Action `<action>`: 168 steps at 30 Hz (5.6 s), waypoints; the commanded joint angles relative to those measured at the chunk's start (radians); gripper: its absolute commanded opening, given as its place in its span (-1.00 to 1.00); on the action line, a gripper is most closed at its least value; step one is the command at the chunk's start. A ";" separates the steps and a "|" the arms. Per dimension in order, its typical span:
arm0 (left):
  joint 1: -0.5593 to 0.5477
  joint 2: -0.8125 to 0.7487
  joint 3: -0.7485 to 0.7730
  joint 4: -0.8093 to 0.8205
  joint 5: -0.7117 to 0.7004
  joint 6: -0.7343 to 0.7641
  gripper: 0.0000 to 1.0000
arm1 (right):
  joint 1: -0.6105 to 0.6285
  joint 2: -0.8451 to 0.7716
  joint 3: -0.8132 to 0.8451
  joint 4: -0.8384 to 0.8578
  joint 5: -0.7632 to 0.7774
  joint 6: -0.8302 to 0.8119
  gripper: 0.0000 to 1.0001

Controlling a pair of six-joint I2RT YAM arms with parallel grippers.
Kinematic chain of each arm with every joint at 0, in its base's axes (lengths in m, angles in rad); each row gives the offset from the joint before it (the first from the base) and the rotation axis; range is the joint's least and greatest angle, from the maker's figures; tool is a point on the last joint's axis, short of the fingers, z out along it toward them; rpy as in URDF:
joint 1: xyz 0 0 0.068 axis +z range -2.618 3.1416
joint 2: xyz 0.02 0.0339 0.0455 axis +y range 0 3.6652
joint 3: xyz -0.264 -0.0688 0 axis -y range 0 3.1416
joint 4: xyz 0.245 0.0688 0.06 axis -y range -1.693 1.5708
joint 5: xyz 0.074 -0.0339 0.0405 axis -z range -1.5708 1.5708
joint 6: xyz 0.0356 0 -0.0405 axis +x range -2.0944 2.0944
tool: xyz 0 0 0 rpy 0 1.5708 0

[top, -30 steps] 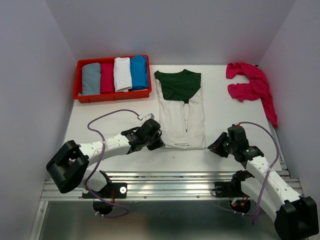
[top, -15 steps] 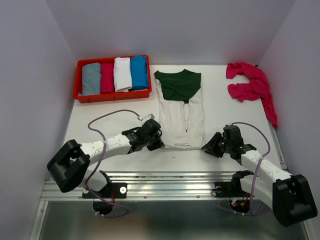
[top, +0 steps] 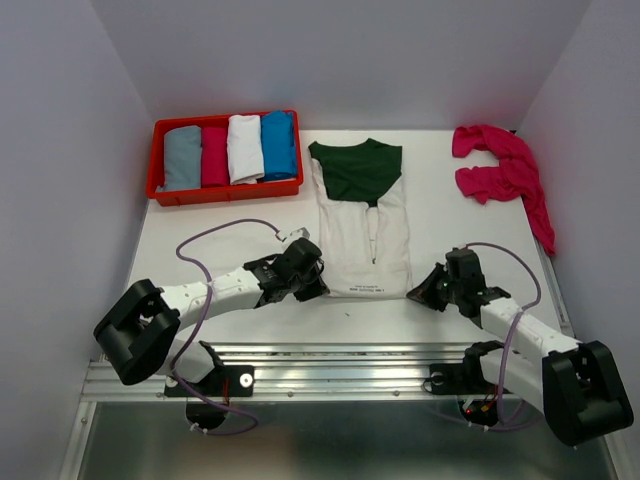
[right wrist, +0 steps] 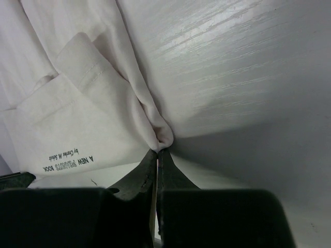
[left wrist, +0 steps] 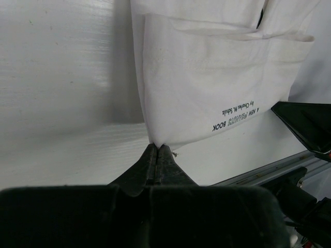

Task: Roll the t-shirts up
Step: Roll the T-shirt to the center of the board.

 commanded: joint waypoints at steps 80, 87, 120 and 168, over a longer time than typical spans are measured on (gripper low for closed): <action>0.169 0.373 0.547 -0.151 0.062 0.327 -1.00 | 0.028 0.359 0.521 -0.004 0.156 -0.189 -0.96; 0.174 0.442 0.578 -0.152 0.066 0.356 -1.00 | 0.028 0.466 0.581 0.009 0.140 -0.203 -0.95; 0.200 0.508 0.688 -0.181 0.053 0.389 -1.00 | 0.163 0.532 0.670 0.033 0.127 -0.155 -0.99; 0.172 0.149 0.052 0.305 -0.027 0.191 0.08 | -0.098 0.380 0.380 0.027 -0.041 -0.207 -0.05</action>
